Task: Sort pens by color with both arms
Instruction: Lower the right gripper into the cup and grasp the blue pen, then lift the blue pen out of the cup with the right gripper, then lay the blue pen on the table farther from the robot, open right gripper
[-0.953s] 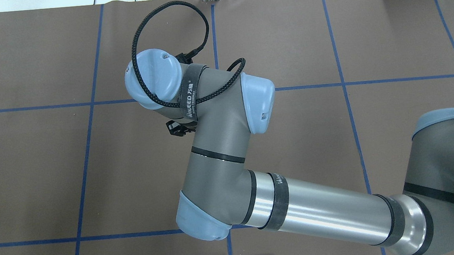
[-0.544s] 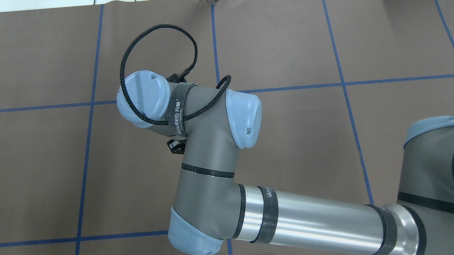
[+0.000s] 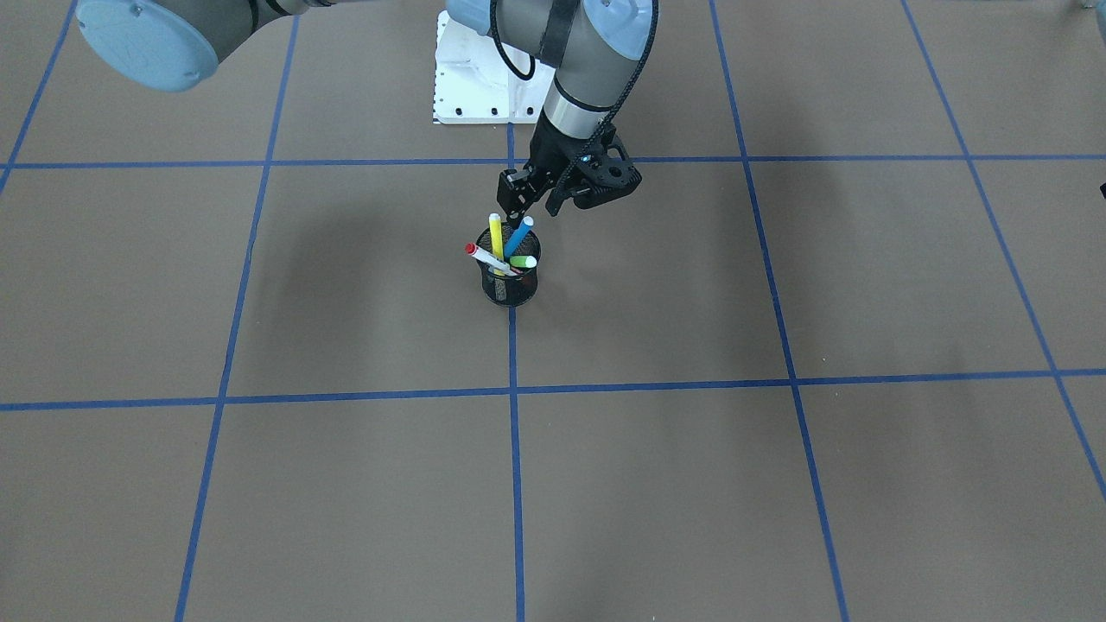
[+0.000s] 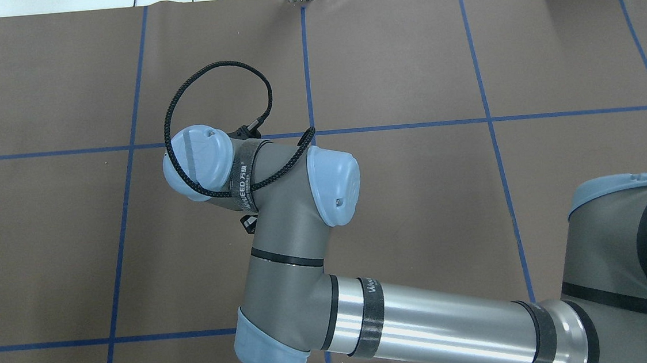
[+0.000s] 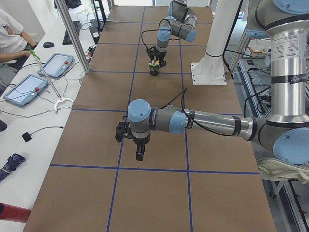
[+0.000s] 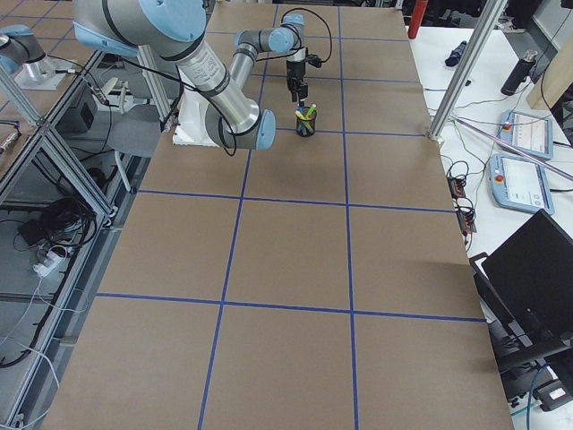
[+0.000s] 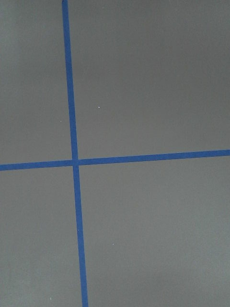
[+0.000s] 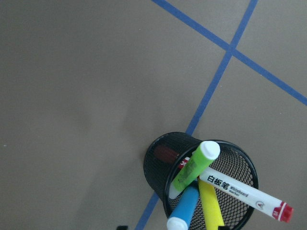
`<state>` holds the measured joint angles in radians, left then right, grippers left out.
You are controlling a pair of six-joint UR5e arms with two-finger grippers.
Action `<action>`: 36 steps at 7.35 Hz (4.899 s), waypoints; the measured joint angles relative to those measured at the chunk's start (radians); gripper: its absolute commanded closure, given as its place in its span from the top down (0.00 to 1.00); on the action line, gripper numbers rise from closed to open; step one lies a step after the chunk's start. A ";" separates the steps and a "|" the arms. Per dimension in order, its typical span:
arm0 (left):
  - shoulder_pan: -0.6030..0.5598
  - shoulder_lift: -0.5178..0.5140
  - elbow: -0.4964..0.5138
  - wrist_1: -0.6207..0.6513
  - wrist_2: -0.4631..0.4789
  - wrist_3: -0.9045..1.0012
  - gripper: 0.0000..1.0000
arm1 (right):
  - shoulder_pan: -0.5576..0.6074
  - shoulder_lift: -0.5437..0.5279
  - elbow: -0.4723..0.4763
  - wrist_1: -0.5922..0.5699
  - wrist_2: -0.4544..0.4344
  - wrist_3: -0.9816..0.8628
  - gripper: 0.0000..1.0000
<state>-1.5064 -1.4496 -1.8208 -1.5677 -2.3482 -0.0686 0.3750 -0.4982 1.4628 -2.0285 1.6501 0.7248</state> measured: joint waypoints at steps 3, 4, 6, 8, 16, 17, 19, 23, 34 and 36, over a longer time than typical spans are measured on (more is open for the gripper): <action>0.000 0.000 0.001 0.000 0.001 0.000 1.00 | -0.001 0.007 -0.007 0.001 -0.024 -0.011 0.62; 0.000 0.000 0.001 0.000 0.001 0.000 1.00 | -0.001 0.006 -0.010 0.002 -0.030 -0.014 0.61; 0.000 0.000 0.001 -0.001 0.001 0.000 1.00 | -0.001 0.005 -0.011 0.002 -0.032 -0.016 0.43; 0.000 0.000 0.002 -0.001 0.001 0.000 1.00 | -0.001 -0.006 -0.013 0.002 -0.032 -0.016 0.29; 0.000 0.000 0.000 0.000 0.001 -0.002 1.00 | 0.034 0.013 0.160 -0.153 -0.029 -0.015 0.00; 0.000 0.000 -0.002 -0.001 0.000 -0.002 1.00 | 0.040 0.018 0.223 -0.219 -0.030 -0.015 0.00; 0.000 0.000 -0.006 -0.001 0.000 -0.002 1.00 | 0.063 0.029 0.291 -0.265 -0.030 -0.013 0.00; 0.000 -0.005 -0.013 -0.003 0.000 -0.002 1.00 | 0.227 -0.052 0.259 0.084 -0.048 0.059 0.00; 0.000 -0.064 0.004 -0.007 0.004 -0.005 1.00 | 0.153 -0.445 -0.148 1.163 -0.693 0.268 0.00; 0.000 -0.068 0.002 -0.007 0.004 -0.020 1.00 | 0.143 -0.451 -0.155 1.168 -0.716 0.269 0.00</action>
<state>-1.5064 -1.5176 -1.8186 -1.5747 -2.3439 -0.0889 0.5184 -0.9497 1.3077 -0.8602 0.9345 0.9939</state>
